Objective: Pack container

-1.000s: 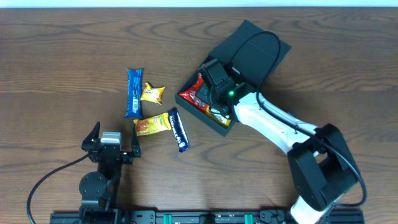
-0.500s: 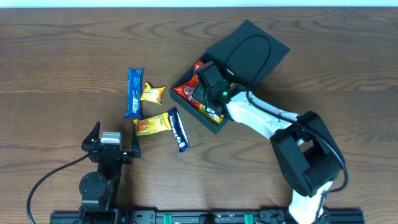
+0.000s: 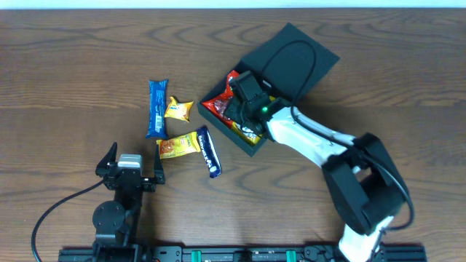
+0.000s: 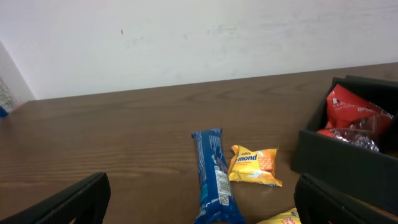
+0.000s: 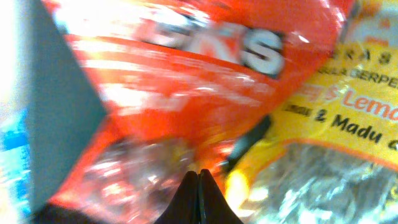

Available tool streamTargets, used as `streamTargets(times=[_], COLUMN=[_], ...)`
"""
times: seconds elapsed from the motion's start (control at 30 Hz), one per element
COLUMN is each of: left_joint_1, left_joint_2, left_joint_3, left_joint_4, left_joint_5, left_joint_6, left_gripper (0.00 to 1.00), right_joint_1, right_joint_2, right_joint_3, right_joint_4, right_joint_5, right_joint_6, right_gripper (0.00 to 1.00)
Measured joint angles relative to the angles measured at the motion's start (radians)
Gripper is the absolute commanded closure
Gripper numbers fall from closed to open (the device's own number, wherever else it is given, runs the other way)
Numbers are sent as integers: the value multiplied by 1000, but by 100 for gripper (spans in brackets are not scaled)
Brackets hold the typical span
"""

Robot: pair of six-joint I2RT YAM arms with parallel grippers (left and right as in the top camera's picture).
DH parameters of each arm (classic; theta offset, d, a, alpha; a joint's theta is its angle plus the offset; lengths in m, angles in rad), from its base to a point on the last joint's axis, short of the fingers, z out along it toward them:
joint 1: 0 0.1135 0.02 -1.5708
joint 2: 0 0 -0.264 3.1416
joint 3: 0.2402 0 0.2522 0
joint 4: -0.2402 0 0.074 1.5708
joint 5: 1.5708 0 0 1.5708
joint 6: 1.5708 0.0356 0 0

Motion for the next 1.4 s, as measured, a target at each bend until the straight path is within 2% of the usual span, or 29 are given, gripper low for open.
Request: streamTargets(times=[0.17,0.93,1.4], left_joint_1=[0,0,0], left_joint_2=[0,0,0], left_joint_3=[0,0,0], left_joint_4=[0,0,0], left_joint_5=[0,0,0], left_joint_6=[0,0,0], left_gripper=[5,5,5], right_joint_1=[0,0,5], right_joint_2=[-58,-58,31], right_joint_3=[0,0,0], right_joint_4=[7,54,102], right_joint_5=[11,57,45], right_joint_6=[-9,-44,-44], right_gripper=[98,99,98])
